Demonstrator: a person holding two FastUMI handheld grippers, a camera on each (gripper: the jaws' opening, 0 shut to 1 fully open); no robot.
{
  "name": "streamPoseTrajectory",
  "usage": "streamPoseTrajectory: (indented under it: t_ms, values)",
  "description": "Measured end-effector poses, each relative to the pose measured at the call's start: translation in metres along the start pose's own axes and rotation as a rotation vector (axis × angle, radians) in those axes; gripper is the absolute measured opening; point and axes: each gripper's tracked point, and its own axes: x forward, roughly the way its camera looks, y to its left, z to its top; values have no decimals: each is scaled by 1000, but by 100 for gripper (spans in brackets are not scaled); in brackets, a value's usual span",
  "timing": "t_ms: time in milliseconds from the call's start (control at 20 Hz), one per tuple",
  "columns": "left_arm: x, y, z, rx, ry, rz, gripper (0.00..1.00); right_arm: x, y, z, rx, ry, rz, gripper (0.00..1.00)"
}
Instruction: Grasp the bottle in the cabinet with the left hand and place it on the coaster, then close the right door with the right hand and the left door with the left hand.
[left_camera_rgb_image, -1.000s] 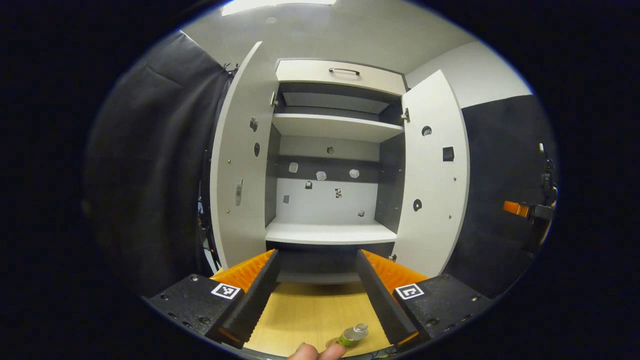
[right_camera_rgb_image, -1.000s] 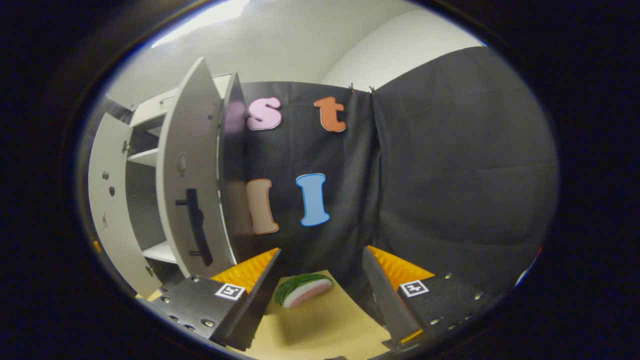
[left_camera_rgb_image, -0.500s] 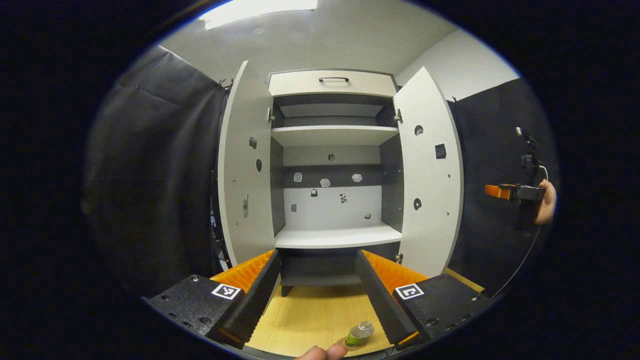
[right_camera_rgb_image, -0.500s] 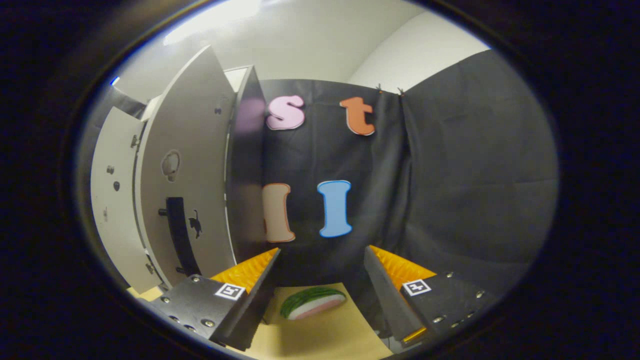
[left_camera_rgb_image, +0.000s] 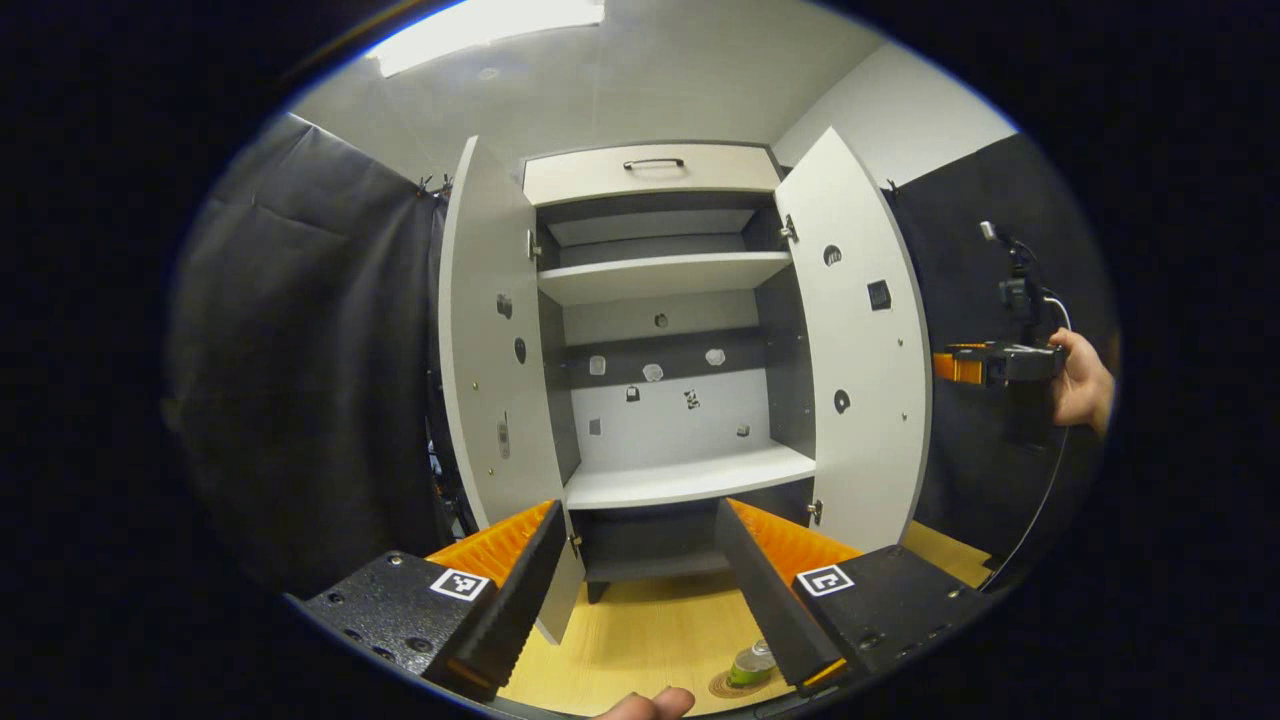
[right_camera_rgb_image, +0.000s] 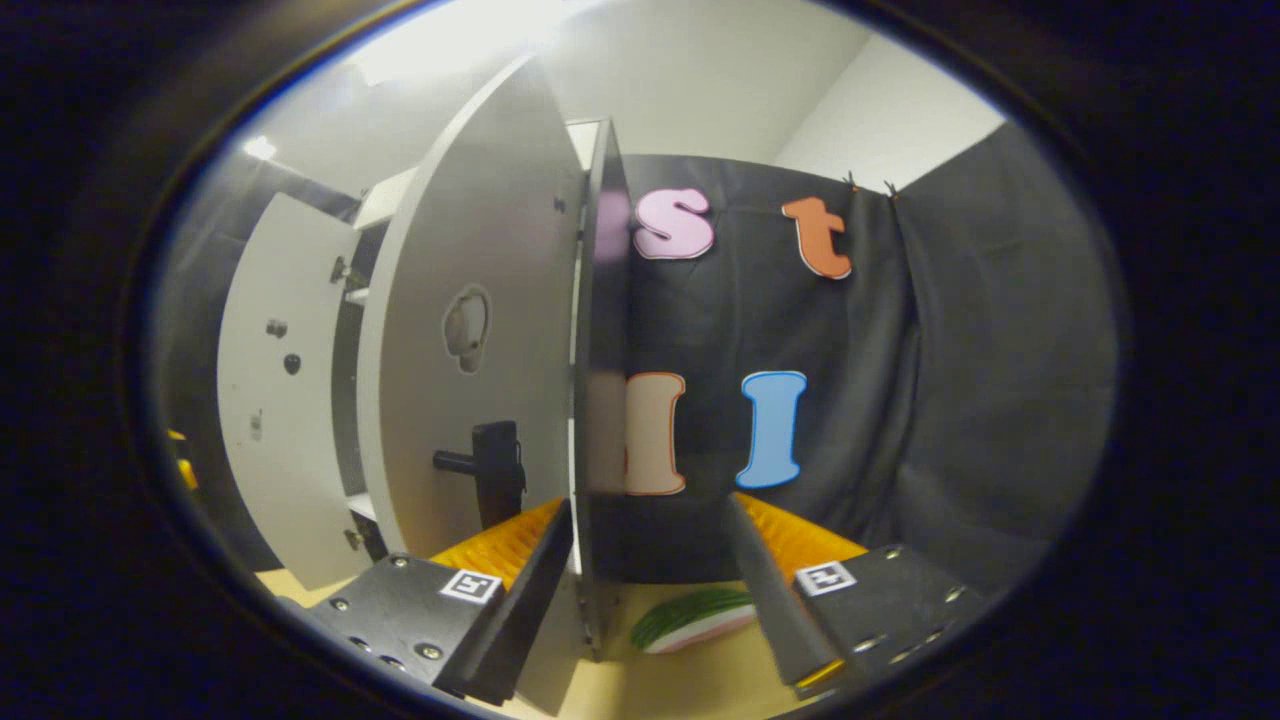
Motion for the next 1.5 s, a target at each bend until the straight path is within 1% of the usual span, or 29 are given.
streamPoseTrajectory:
  t_ms: [50,100,150,300,350,400,450,500,550,600,750,800,850,1050,1100,1150,1200,1400,1450,1500]
  values:
    - [-6,5,1,-11,1,-4,96,3,6,6,-28,-9,17,85]
    - [-10,9,1,-19,7,-17,97,6,13,9,-32,-6,33,85]
    - [-12,15,-1,-21,10,-20,98,8,19,8,-22,6,49,88]
    - [-3,29,-8,-15,17,-20,97,6,38,5,14,13,78,89]
    - [0,30,-10,-22,23,-24,97,9,42,6,13,9,73,86]
    - [3,29,-13,-28,33,-33,97,10,42,6,9,9,54,85]
    - [6,28,-14,-31,34,-43,97,12,42,6,6,13,36,88]
    - [10,27,-12,-33,25,-53,97,12,43,6,4,10,30,88]
    - [14,26,-11,-35,19,-65,98,12,42,7,2,5,17,85]
    - [18,24,-11,-38,19,-77,97,11,38,7,5,2,4,88]
    - [27,19,-8,-54,19,-109,98,10,39,3,22,29,-18,88]
    - [30,17,-5,-63,10,-120,98,10,40,3,25,36,-18,88]
    - [32,17,-5,-70,8,-125,97,10,41,3,29,36,-16,85]
    - [37,14,-11,-95,22,-141,98,9,47,-3,76,53,-22,85]
    - [37,15,-13,-94,25,-144,97,10,52,-3,79,57,-17,89]
    - [38,18,-15,-91,26,-141,97,12,56,-1,73,55,-12,85]
    - [38,20,-15,-87,26,-137,97,12,59,0,65,48,-7,88]
    - [32,29,-18,-93,32,-123,97,13,69,0,74,45,-3,88]
    - [31,31,-22,-91,39,-119,98,13,70,-1,74,45,-6,85]
    - [30,33,-24,-89,45,-116,98,14,72,0,73,43,-6,88]
